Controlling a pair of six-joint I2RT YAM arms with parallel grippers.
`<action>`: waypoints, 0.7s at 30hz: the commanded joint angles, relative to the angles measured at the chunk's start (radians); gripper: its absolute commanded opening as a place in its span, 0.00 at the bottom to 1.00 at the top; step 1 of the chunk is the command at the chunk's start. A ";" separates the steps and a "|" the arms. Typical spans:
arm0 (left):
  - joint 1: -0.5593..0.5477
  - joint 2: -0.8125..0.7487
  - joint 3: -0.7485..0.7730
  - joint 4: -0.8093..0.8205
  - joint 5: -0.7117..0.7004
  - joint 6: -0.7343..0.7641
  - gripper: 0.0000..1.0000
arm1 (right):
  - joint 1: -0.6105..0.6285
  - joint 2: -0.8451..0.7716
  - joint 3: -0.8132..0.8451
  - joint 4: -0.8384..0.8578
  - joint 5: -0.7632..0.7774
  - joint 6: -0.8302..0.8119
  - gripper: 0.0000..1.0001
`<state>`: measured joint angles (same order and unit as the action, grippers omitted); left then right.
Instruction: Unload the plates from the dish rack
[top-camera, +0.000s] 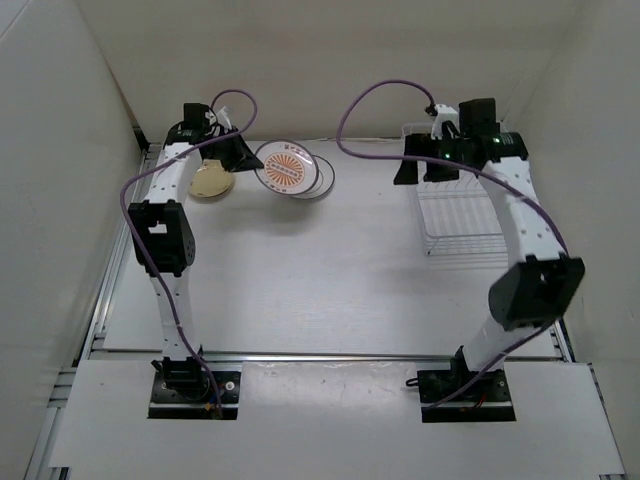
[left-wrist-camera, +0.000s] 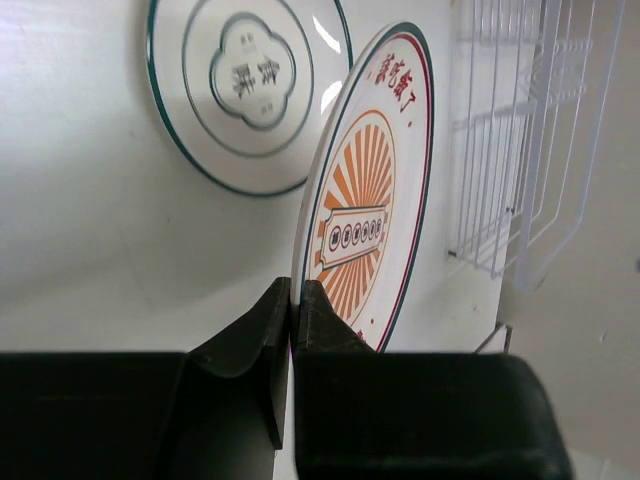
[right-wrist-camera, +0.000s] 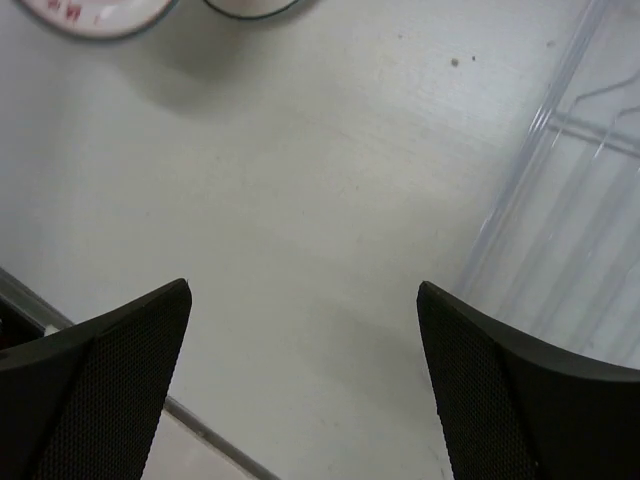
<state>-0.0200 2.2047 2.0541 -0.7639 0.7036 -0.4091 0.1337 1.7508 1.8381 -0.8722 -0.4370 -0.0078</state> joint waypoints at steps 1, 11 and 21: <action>-0.001 0.027 0.139 0.077 -0.007 -0.091 0.10 | 0.023 -0.224 -0.150 -0.108 0.106 -0.084 0.96; -0.011 0.263 0.280 0.313 0.218 -0.267 0.10 | -0.184 -0.562 -0.448 -0.477 0.169 -0.371 0.97; -0.020 0.377 0.279 0.434 0.182 -0.326 0.14 | -0.241 -0.646 -0.488 -0.507 0.156 -0.353 0.97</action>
<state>-0.0349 2.6255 2.2993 -0.4278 0.8597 -0.7036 -0.1036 1.1141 1.3415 -1.3384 -0.2649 -0.3492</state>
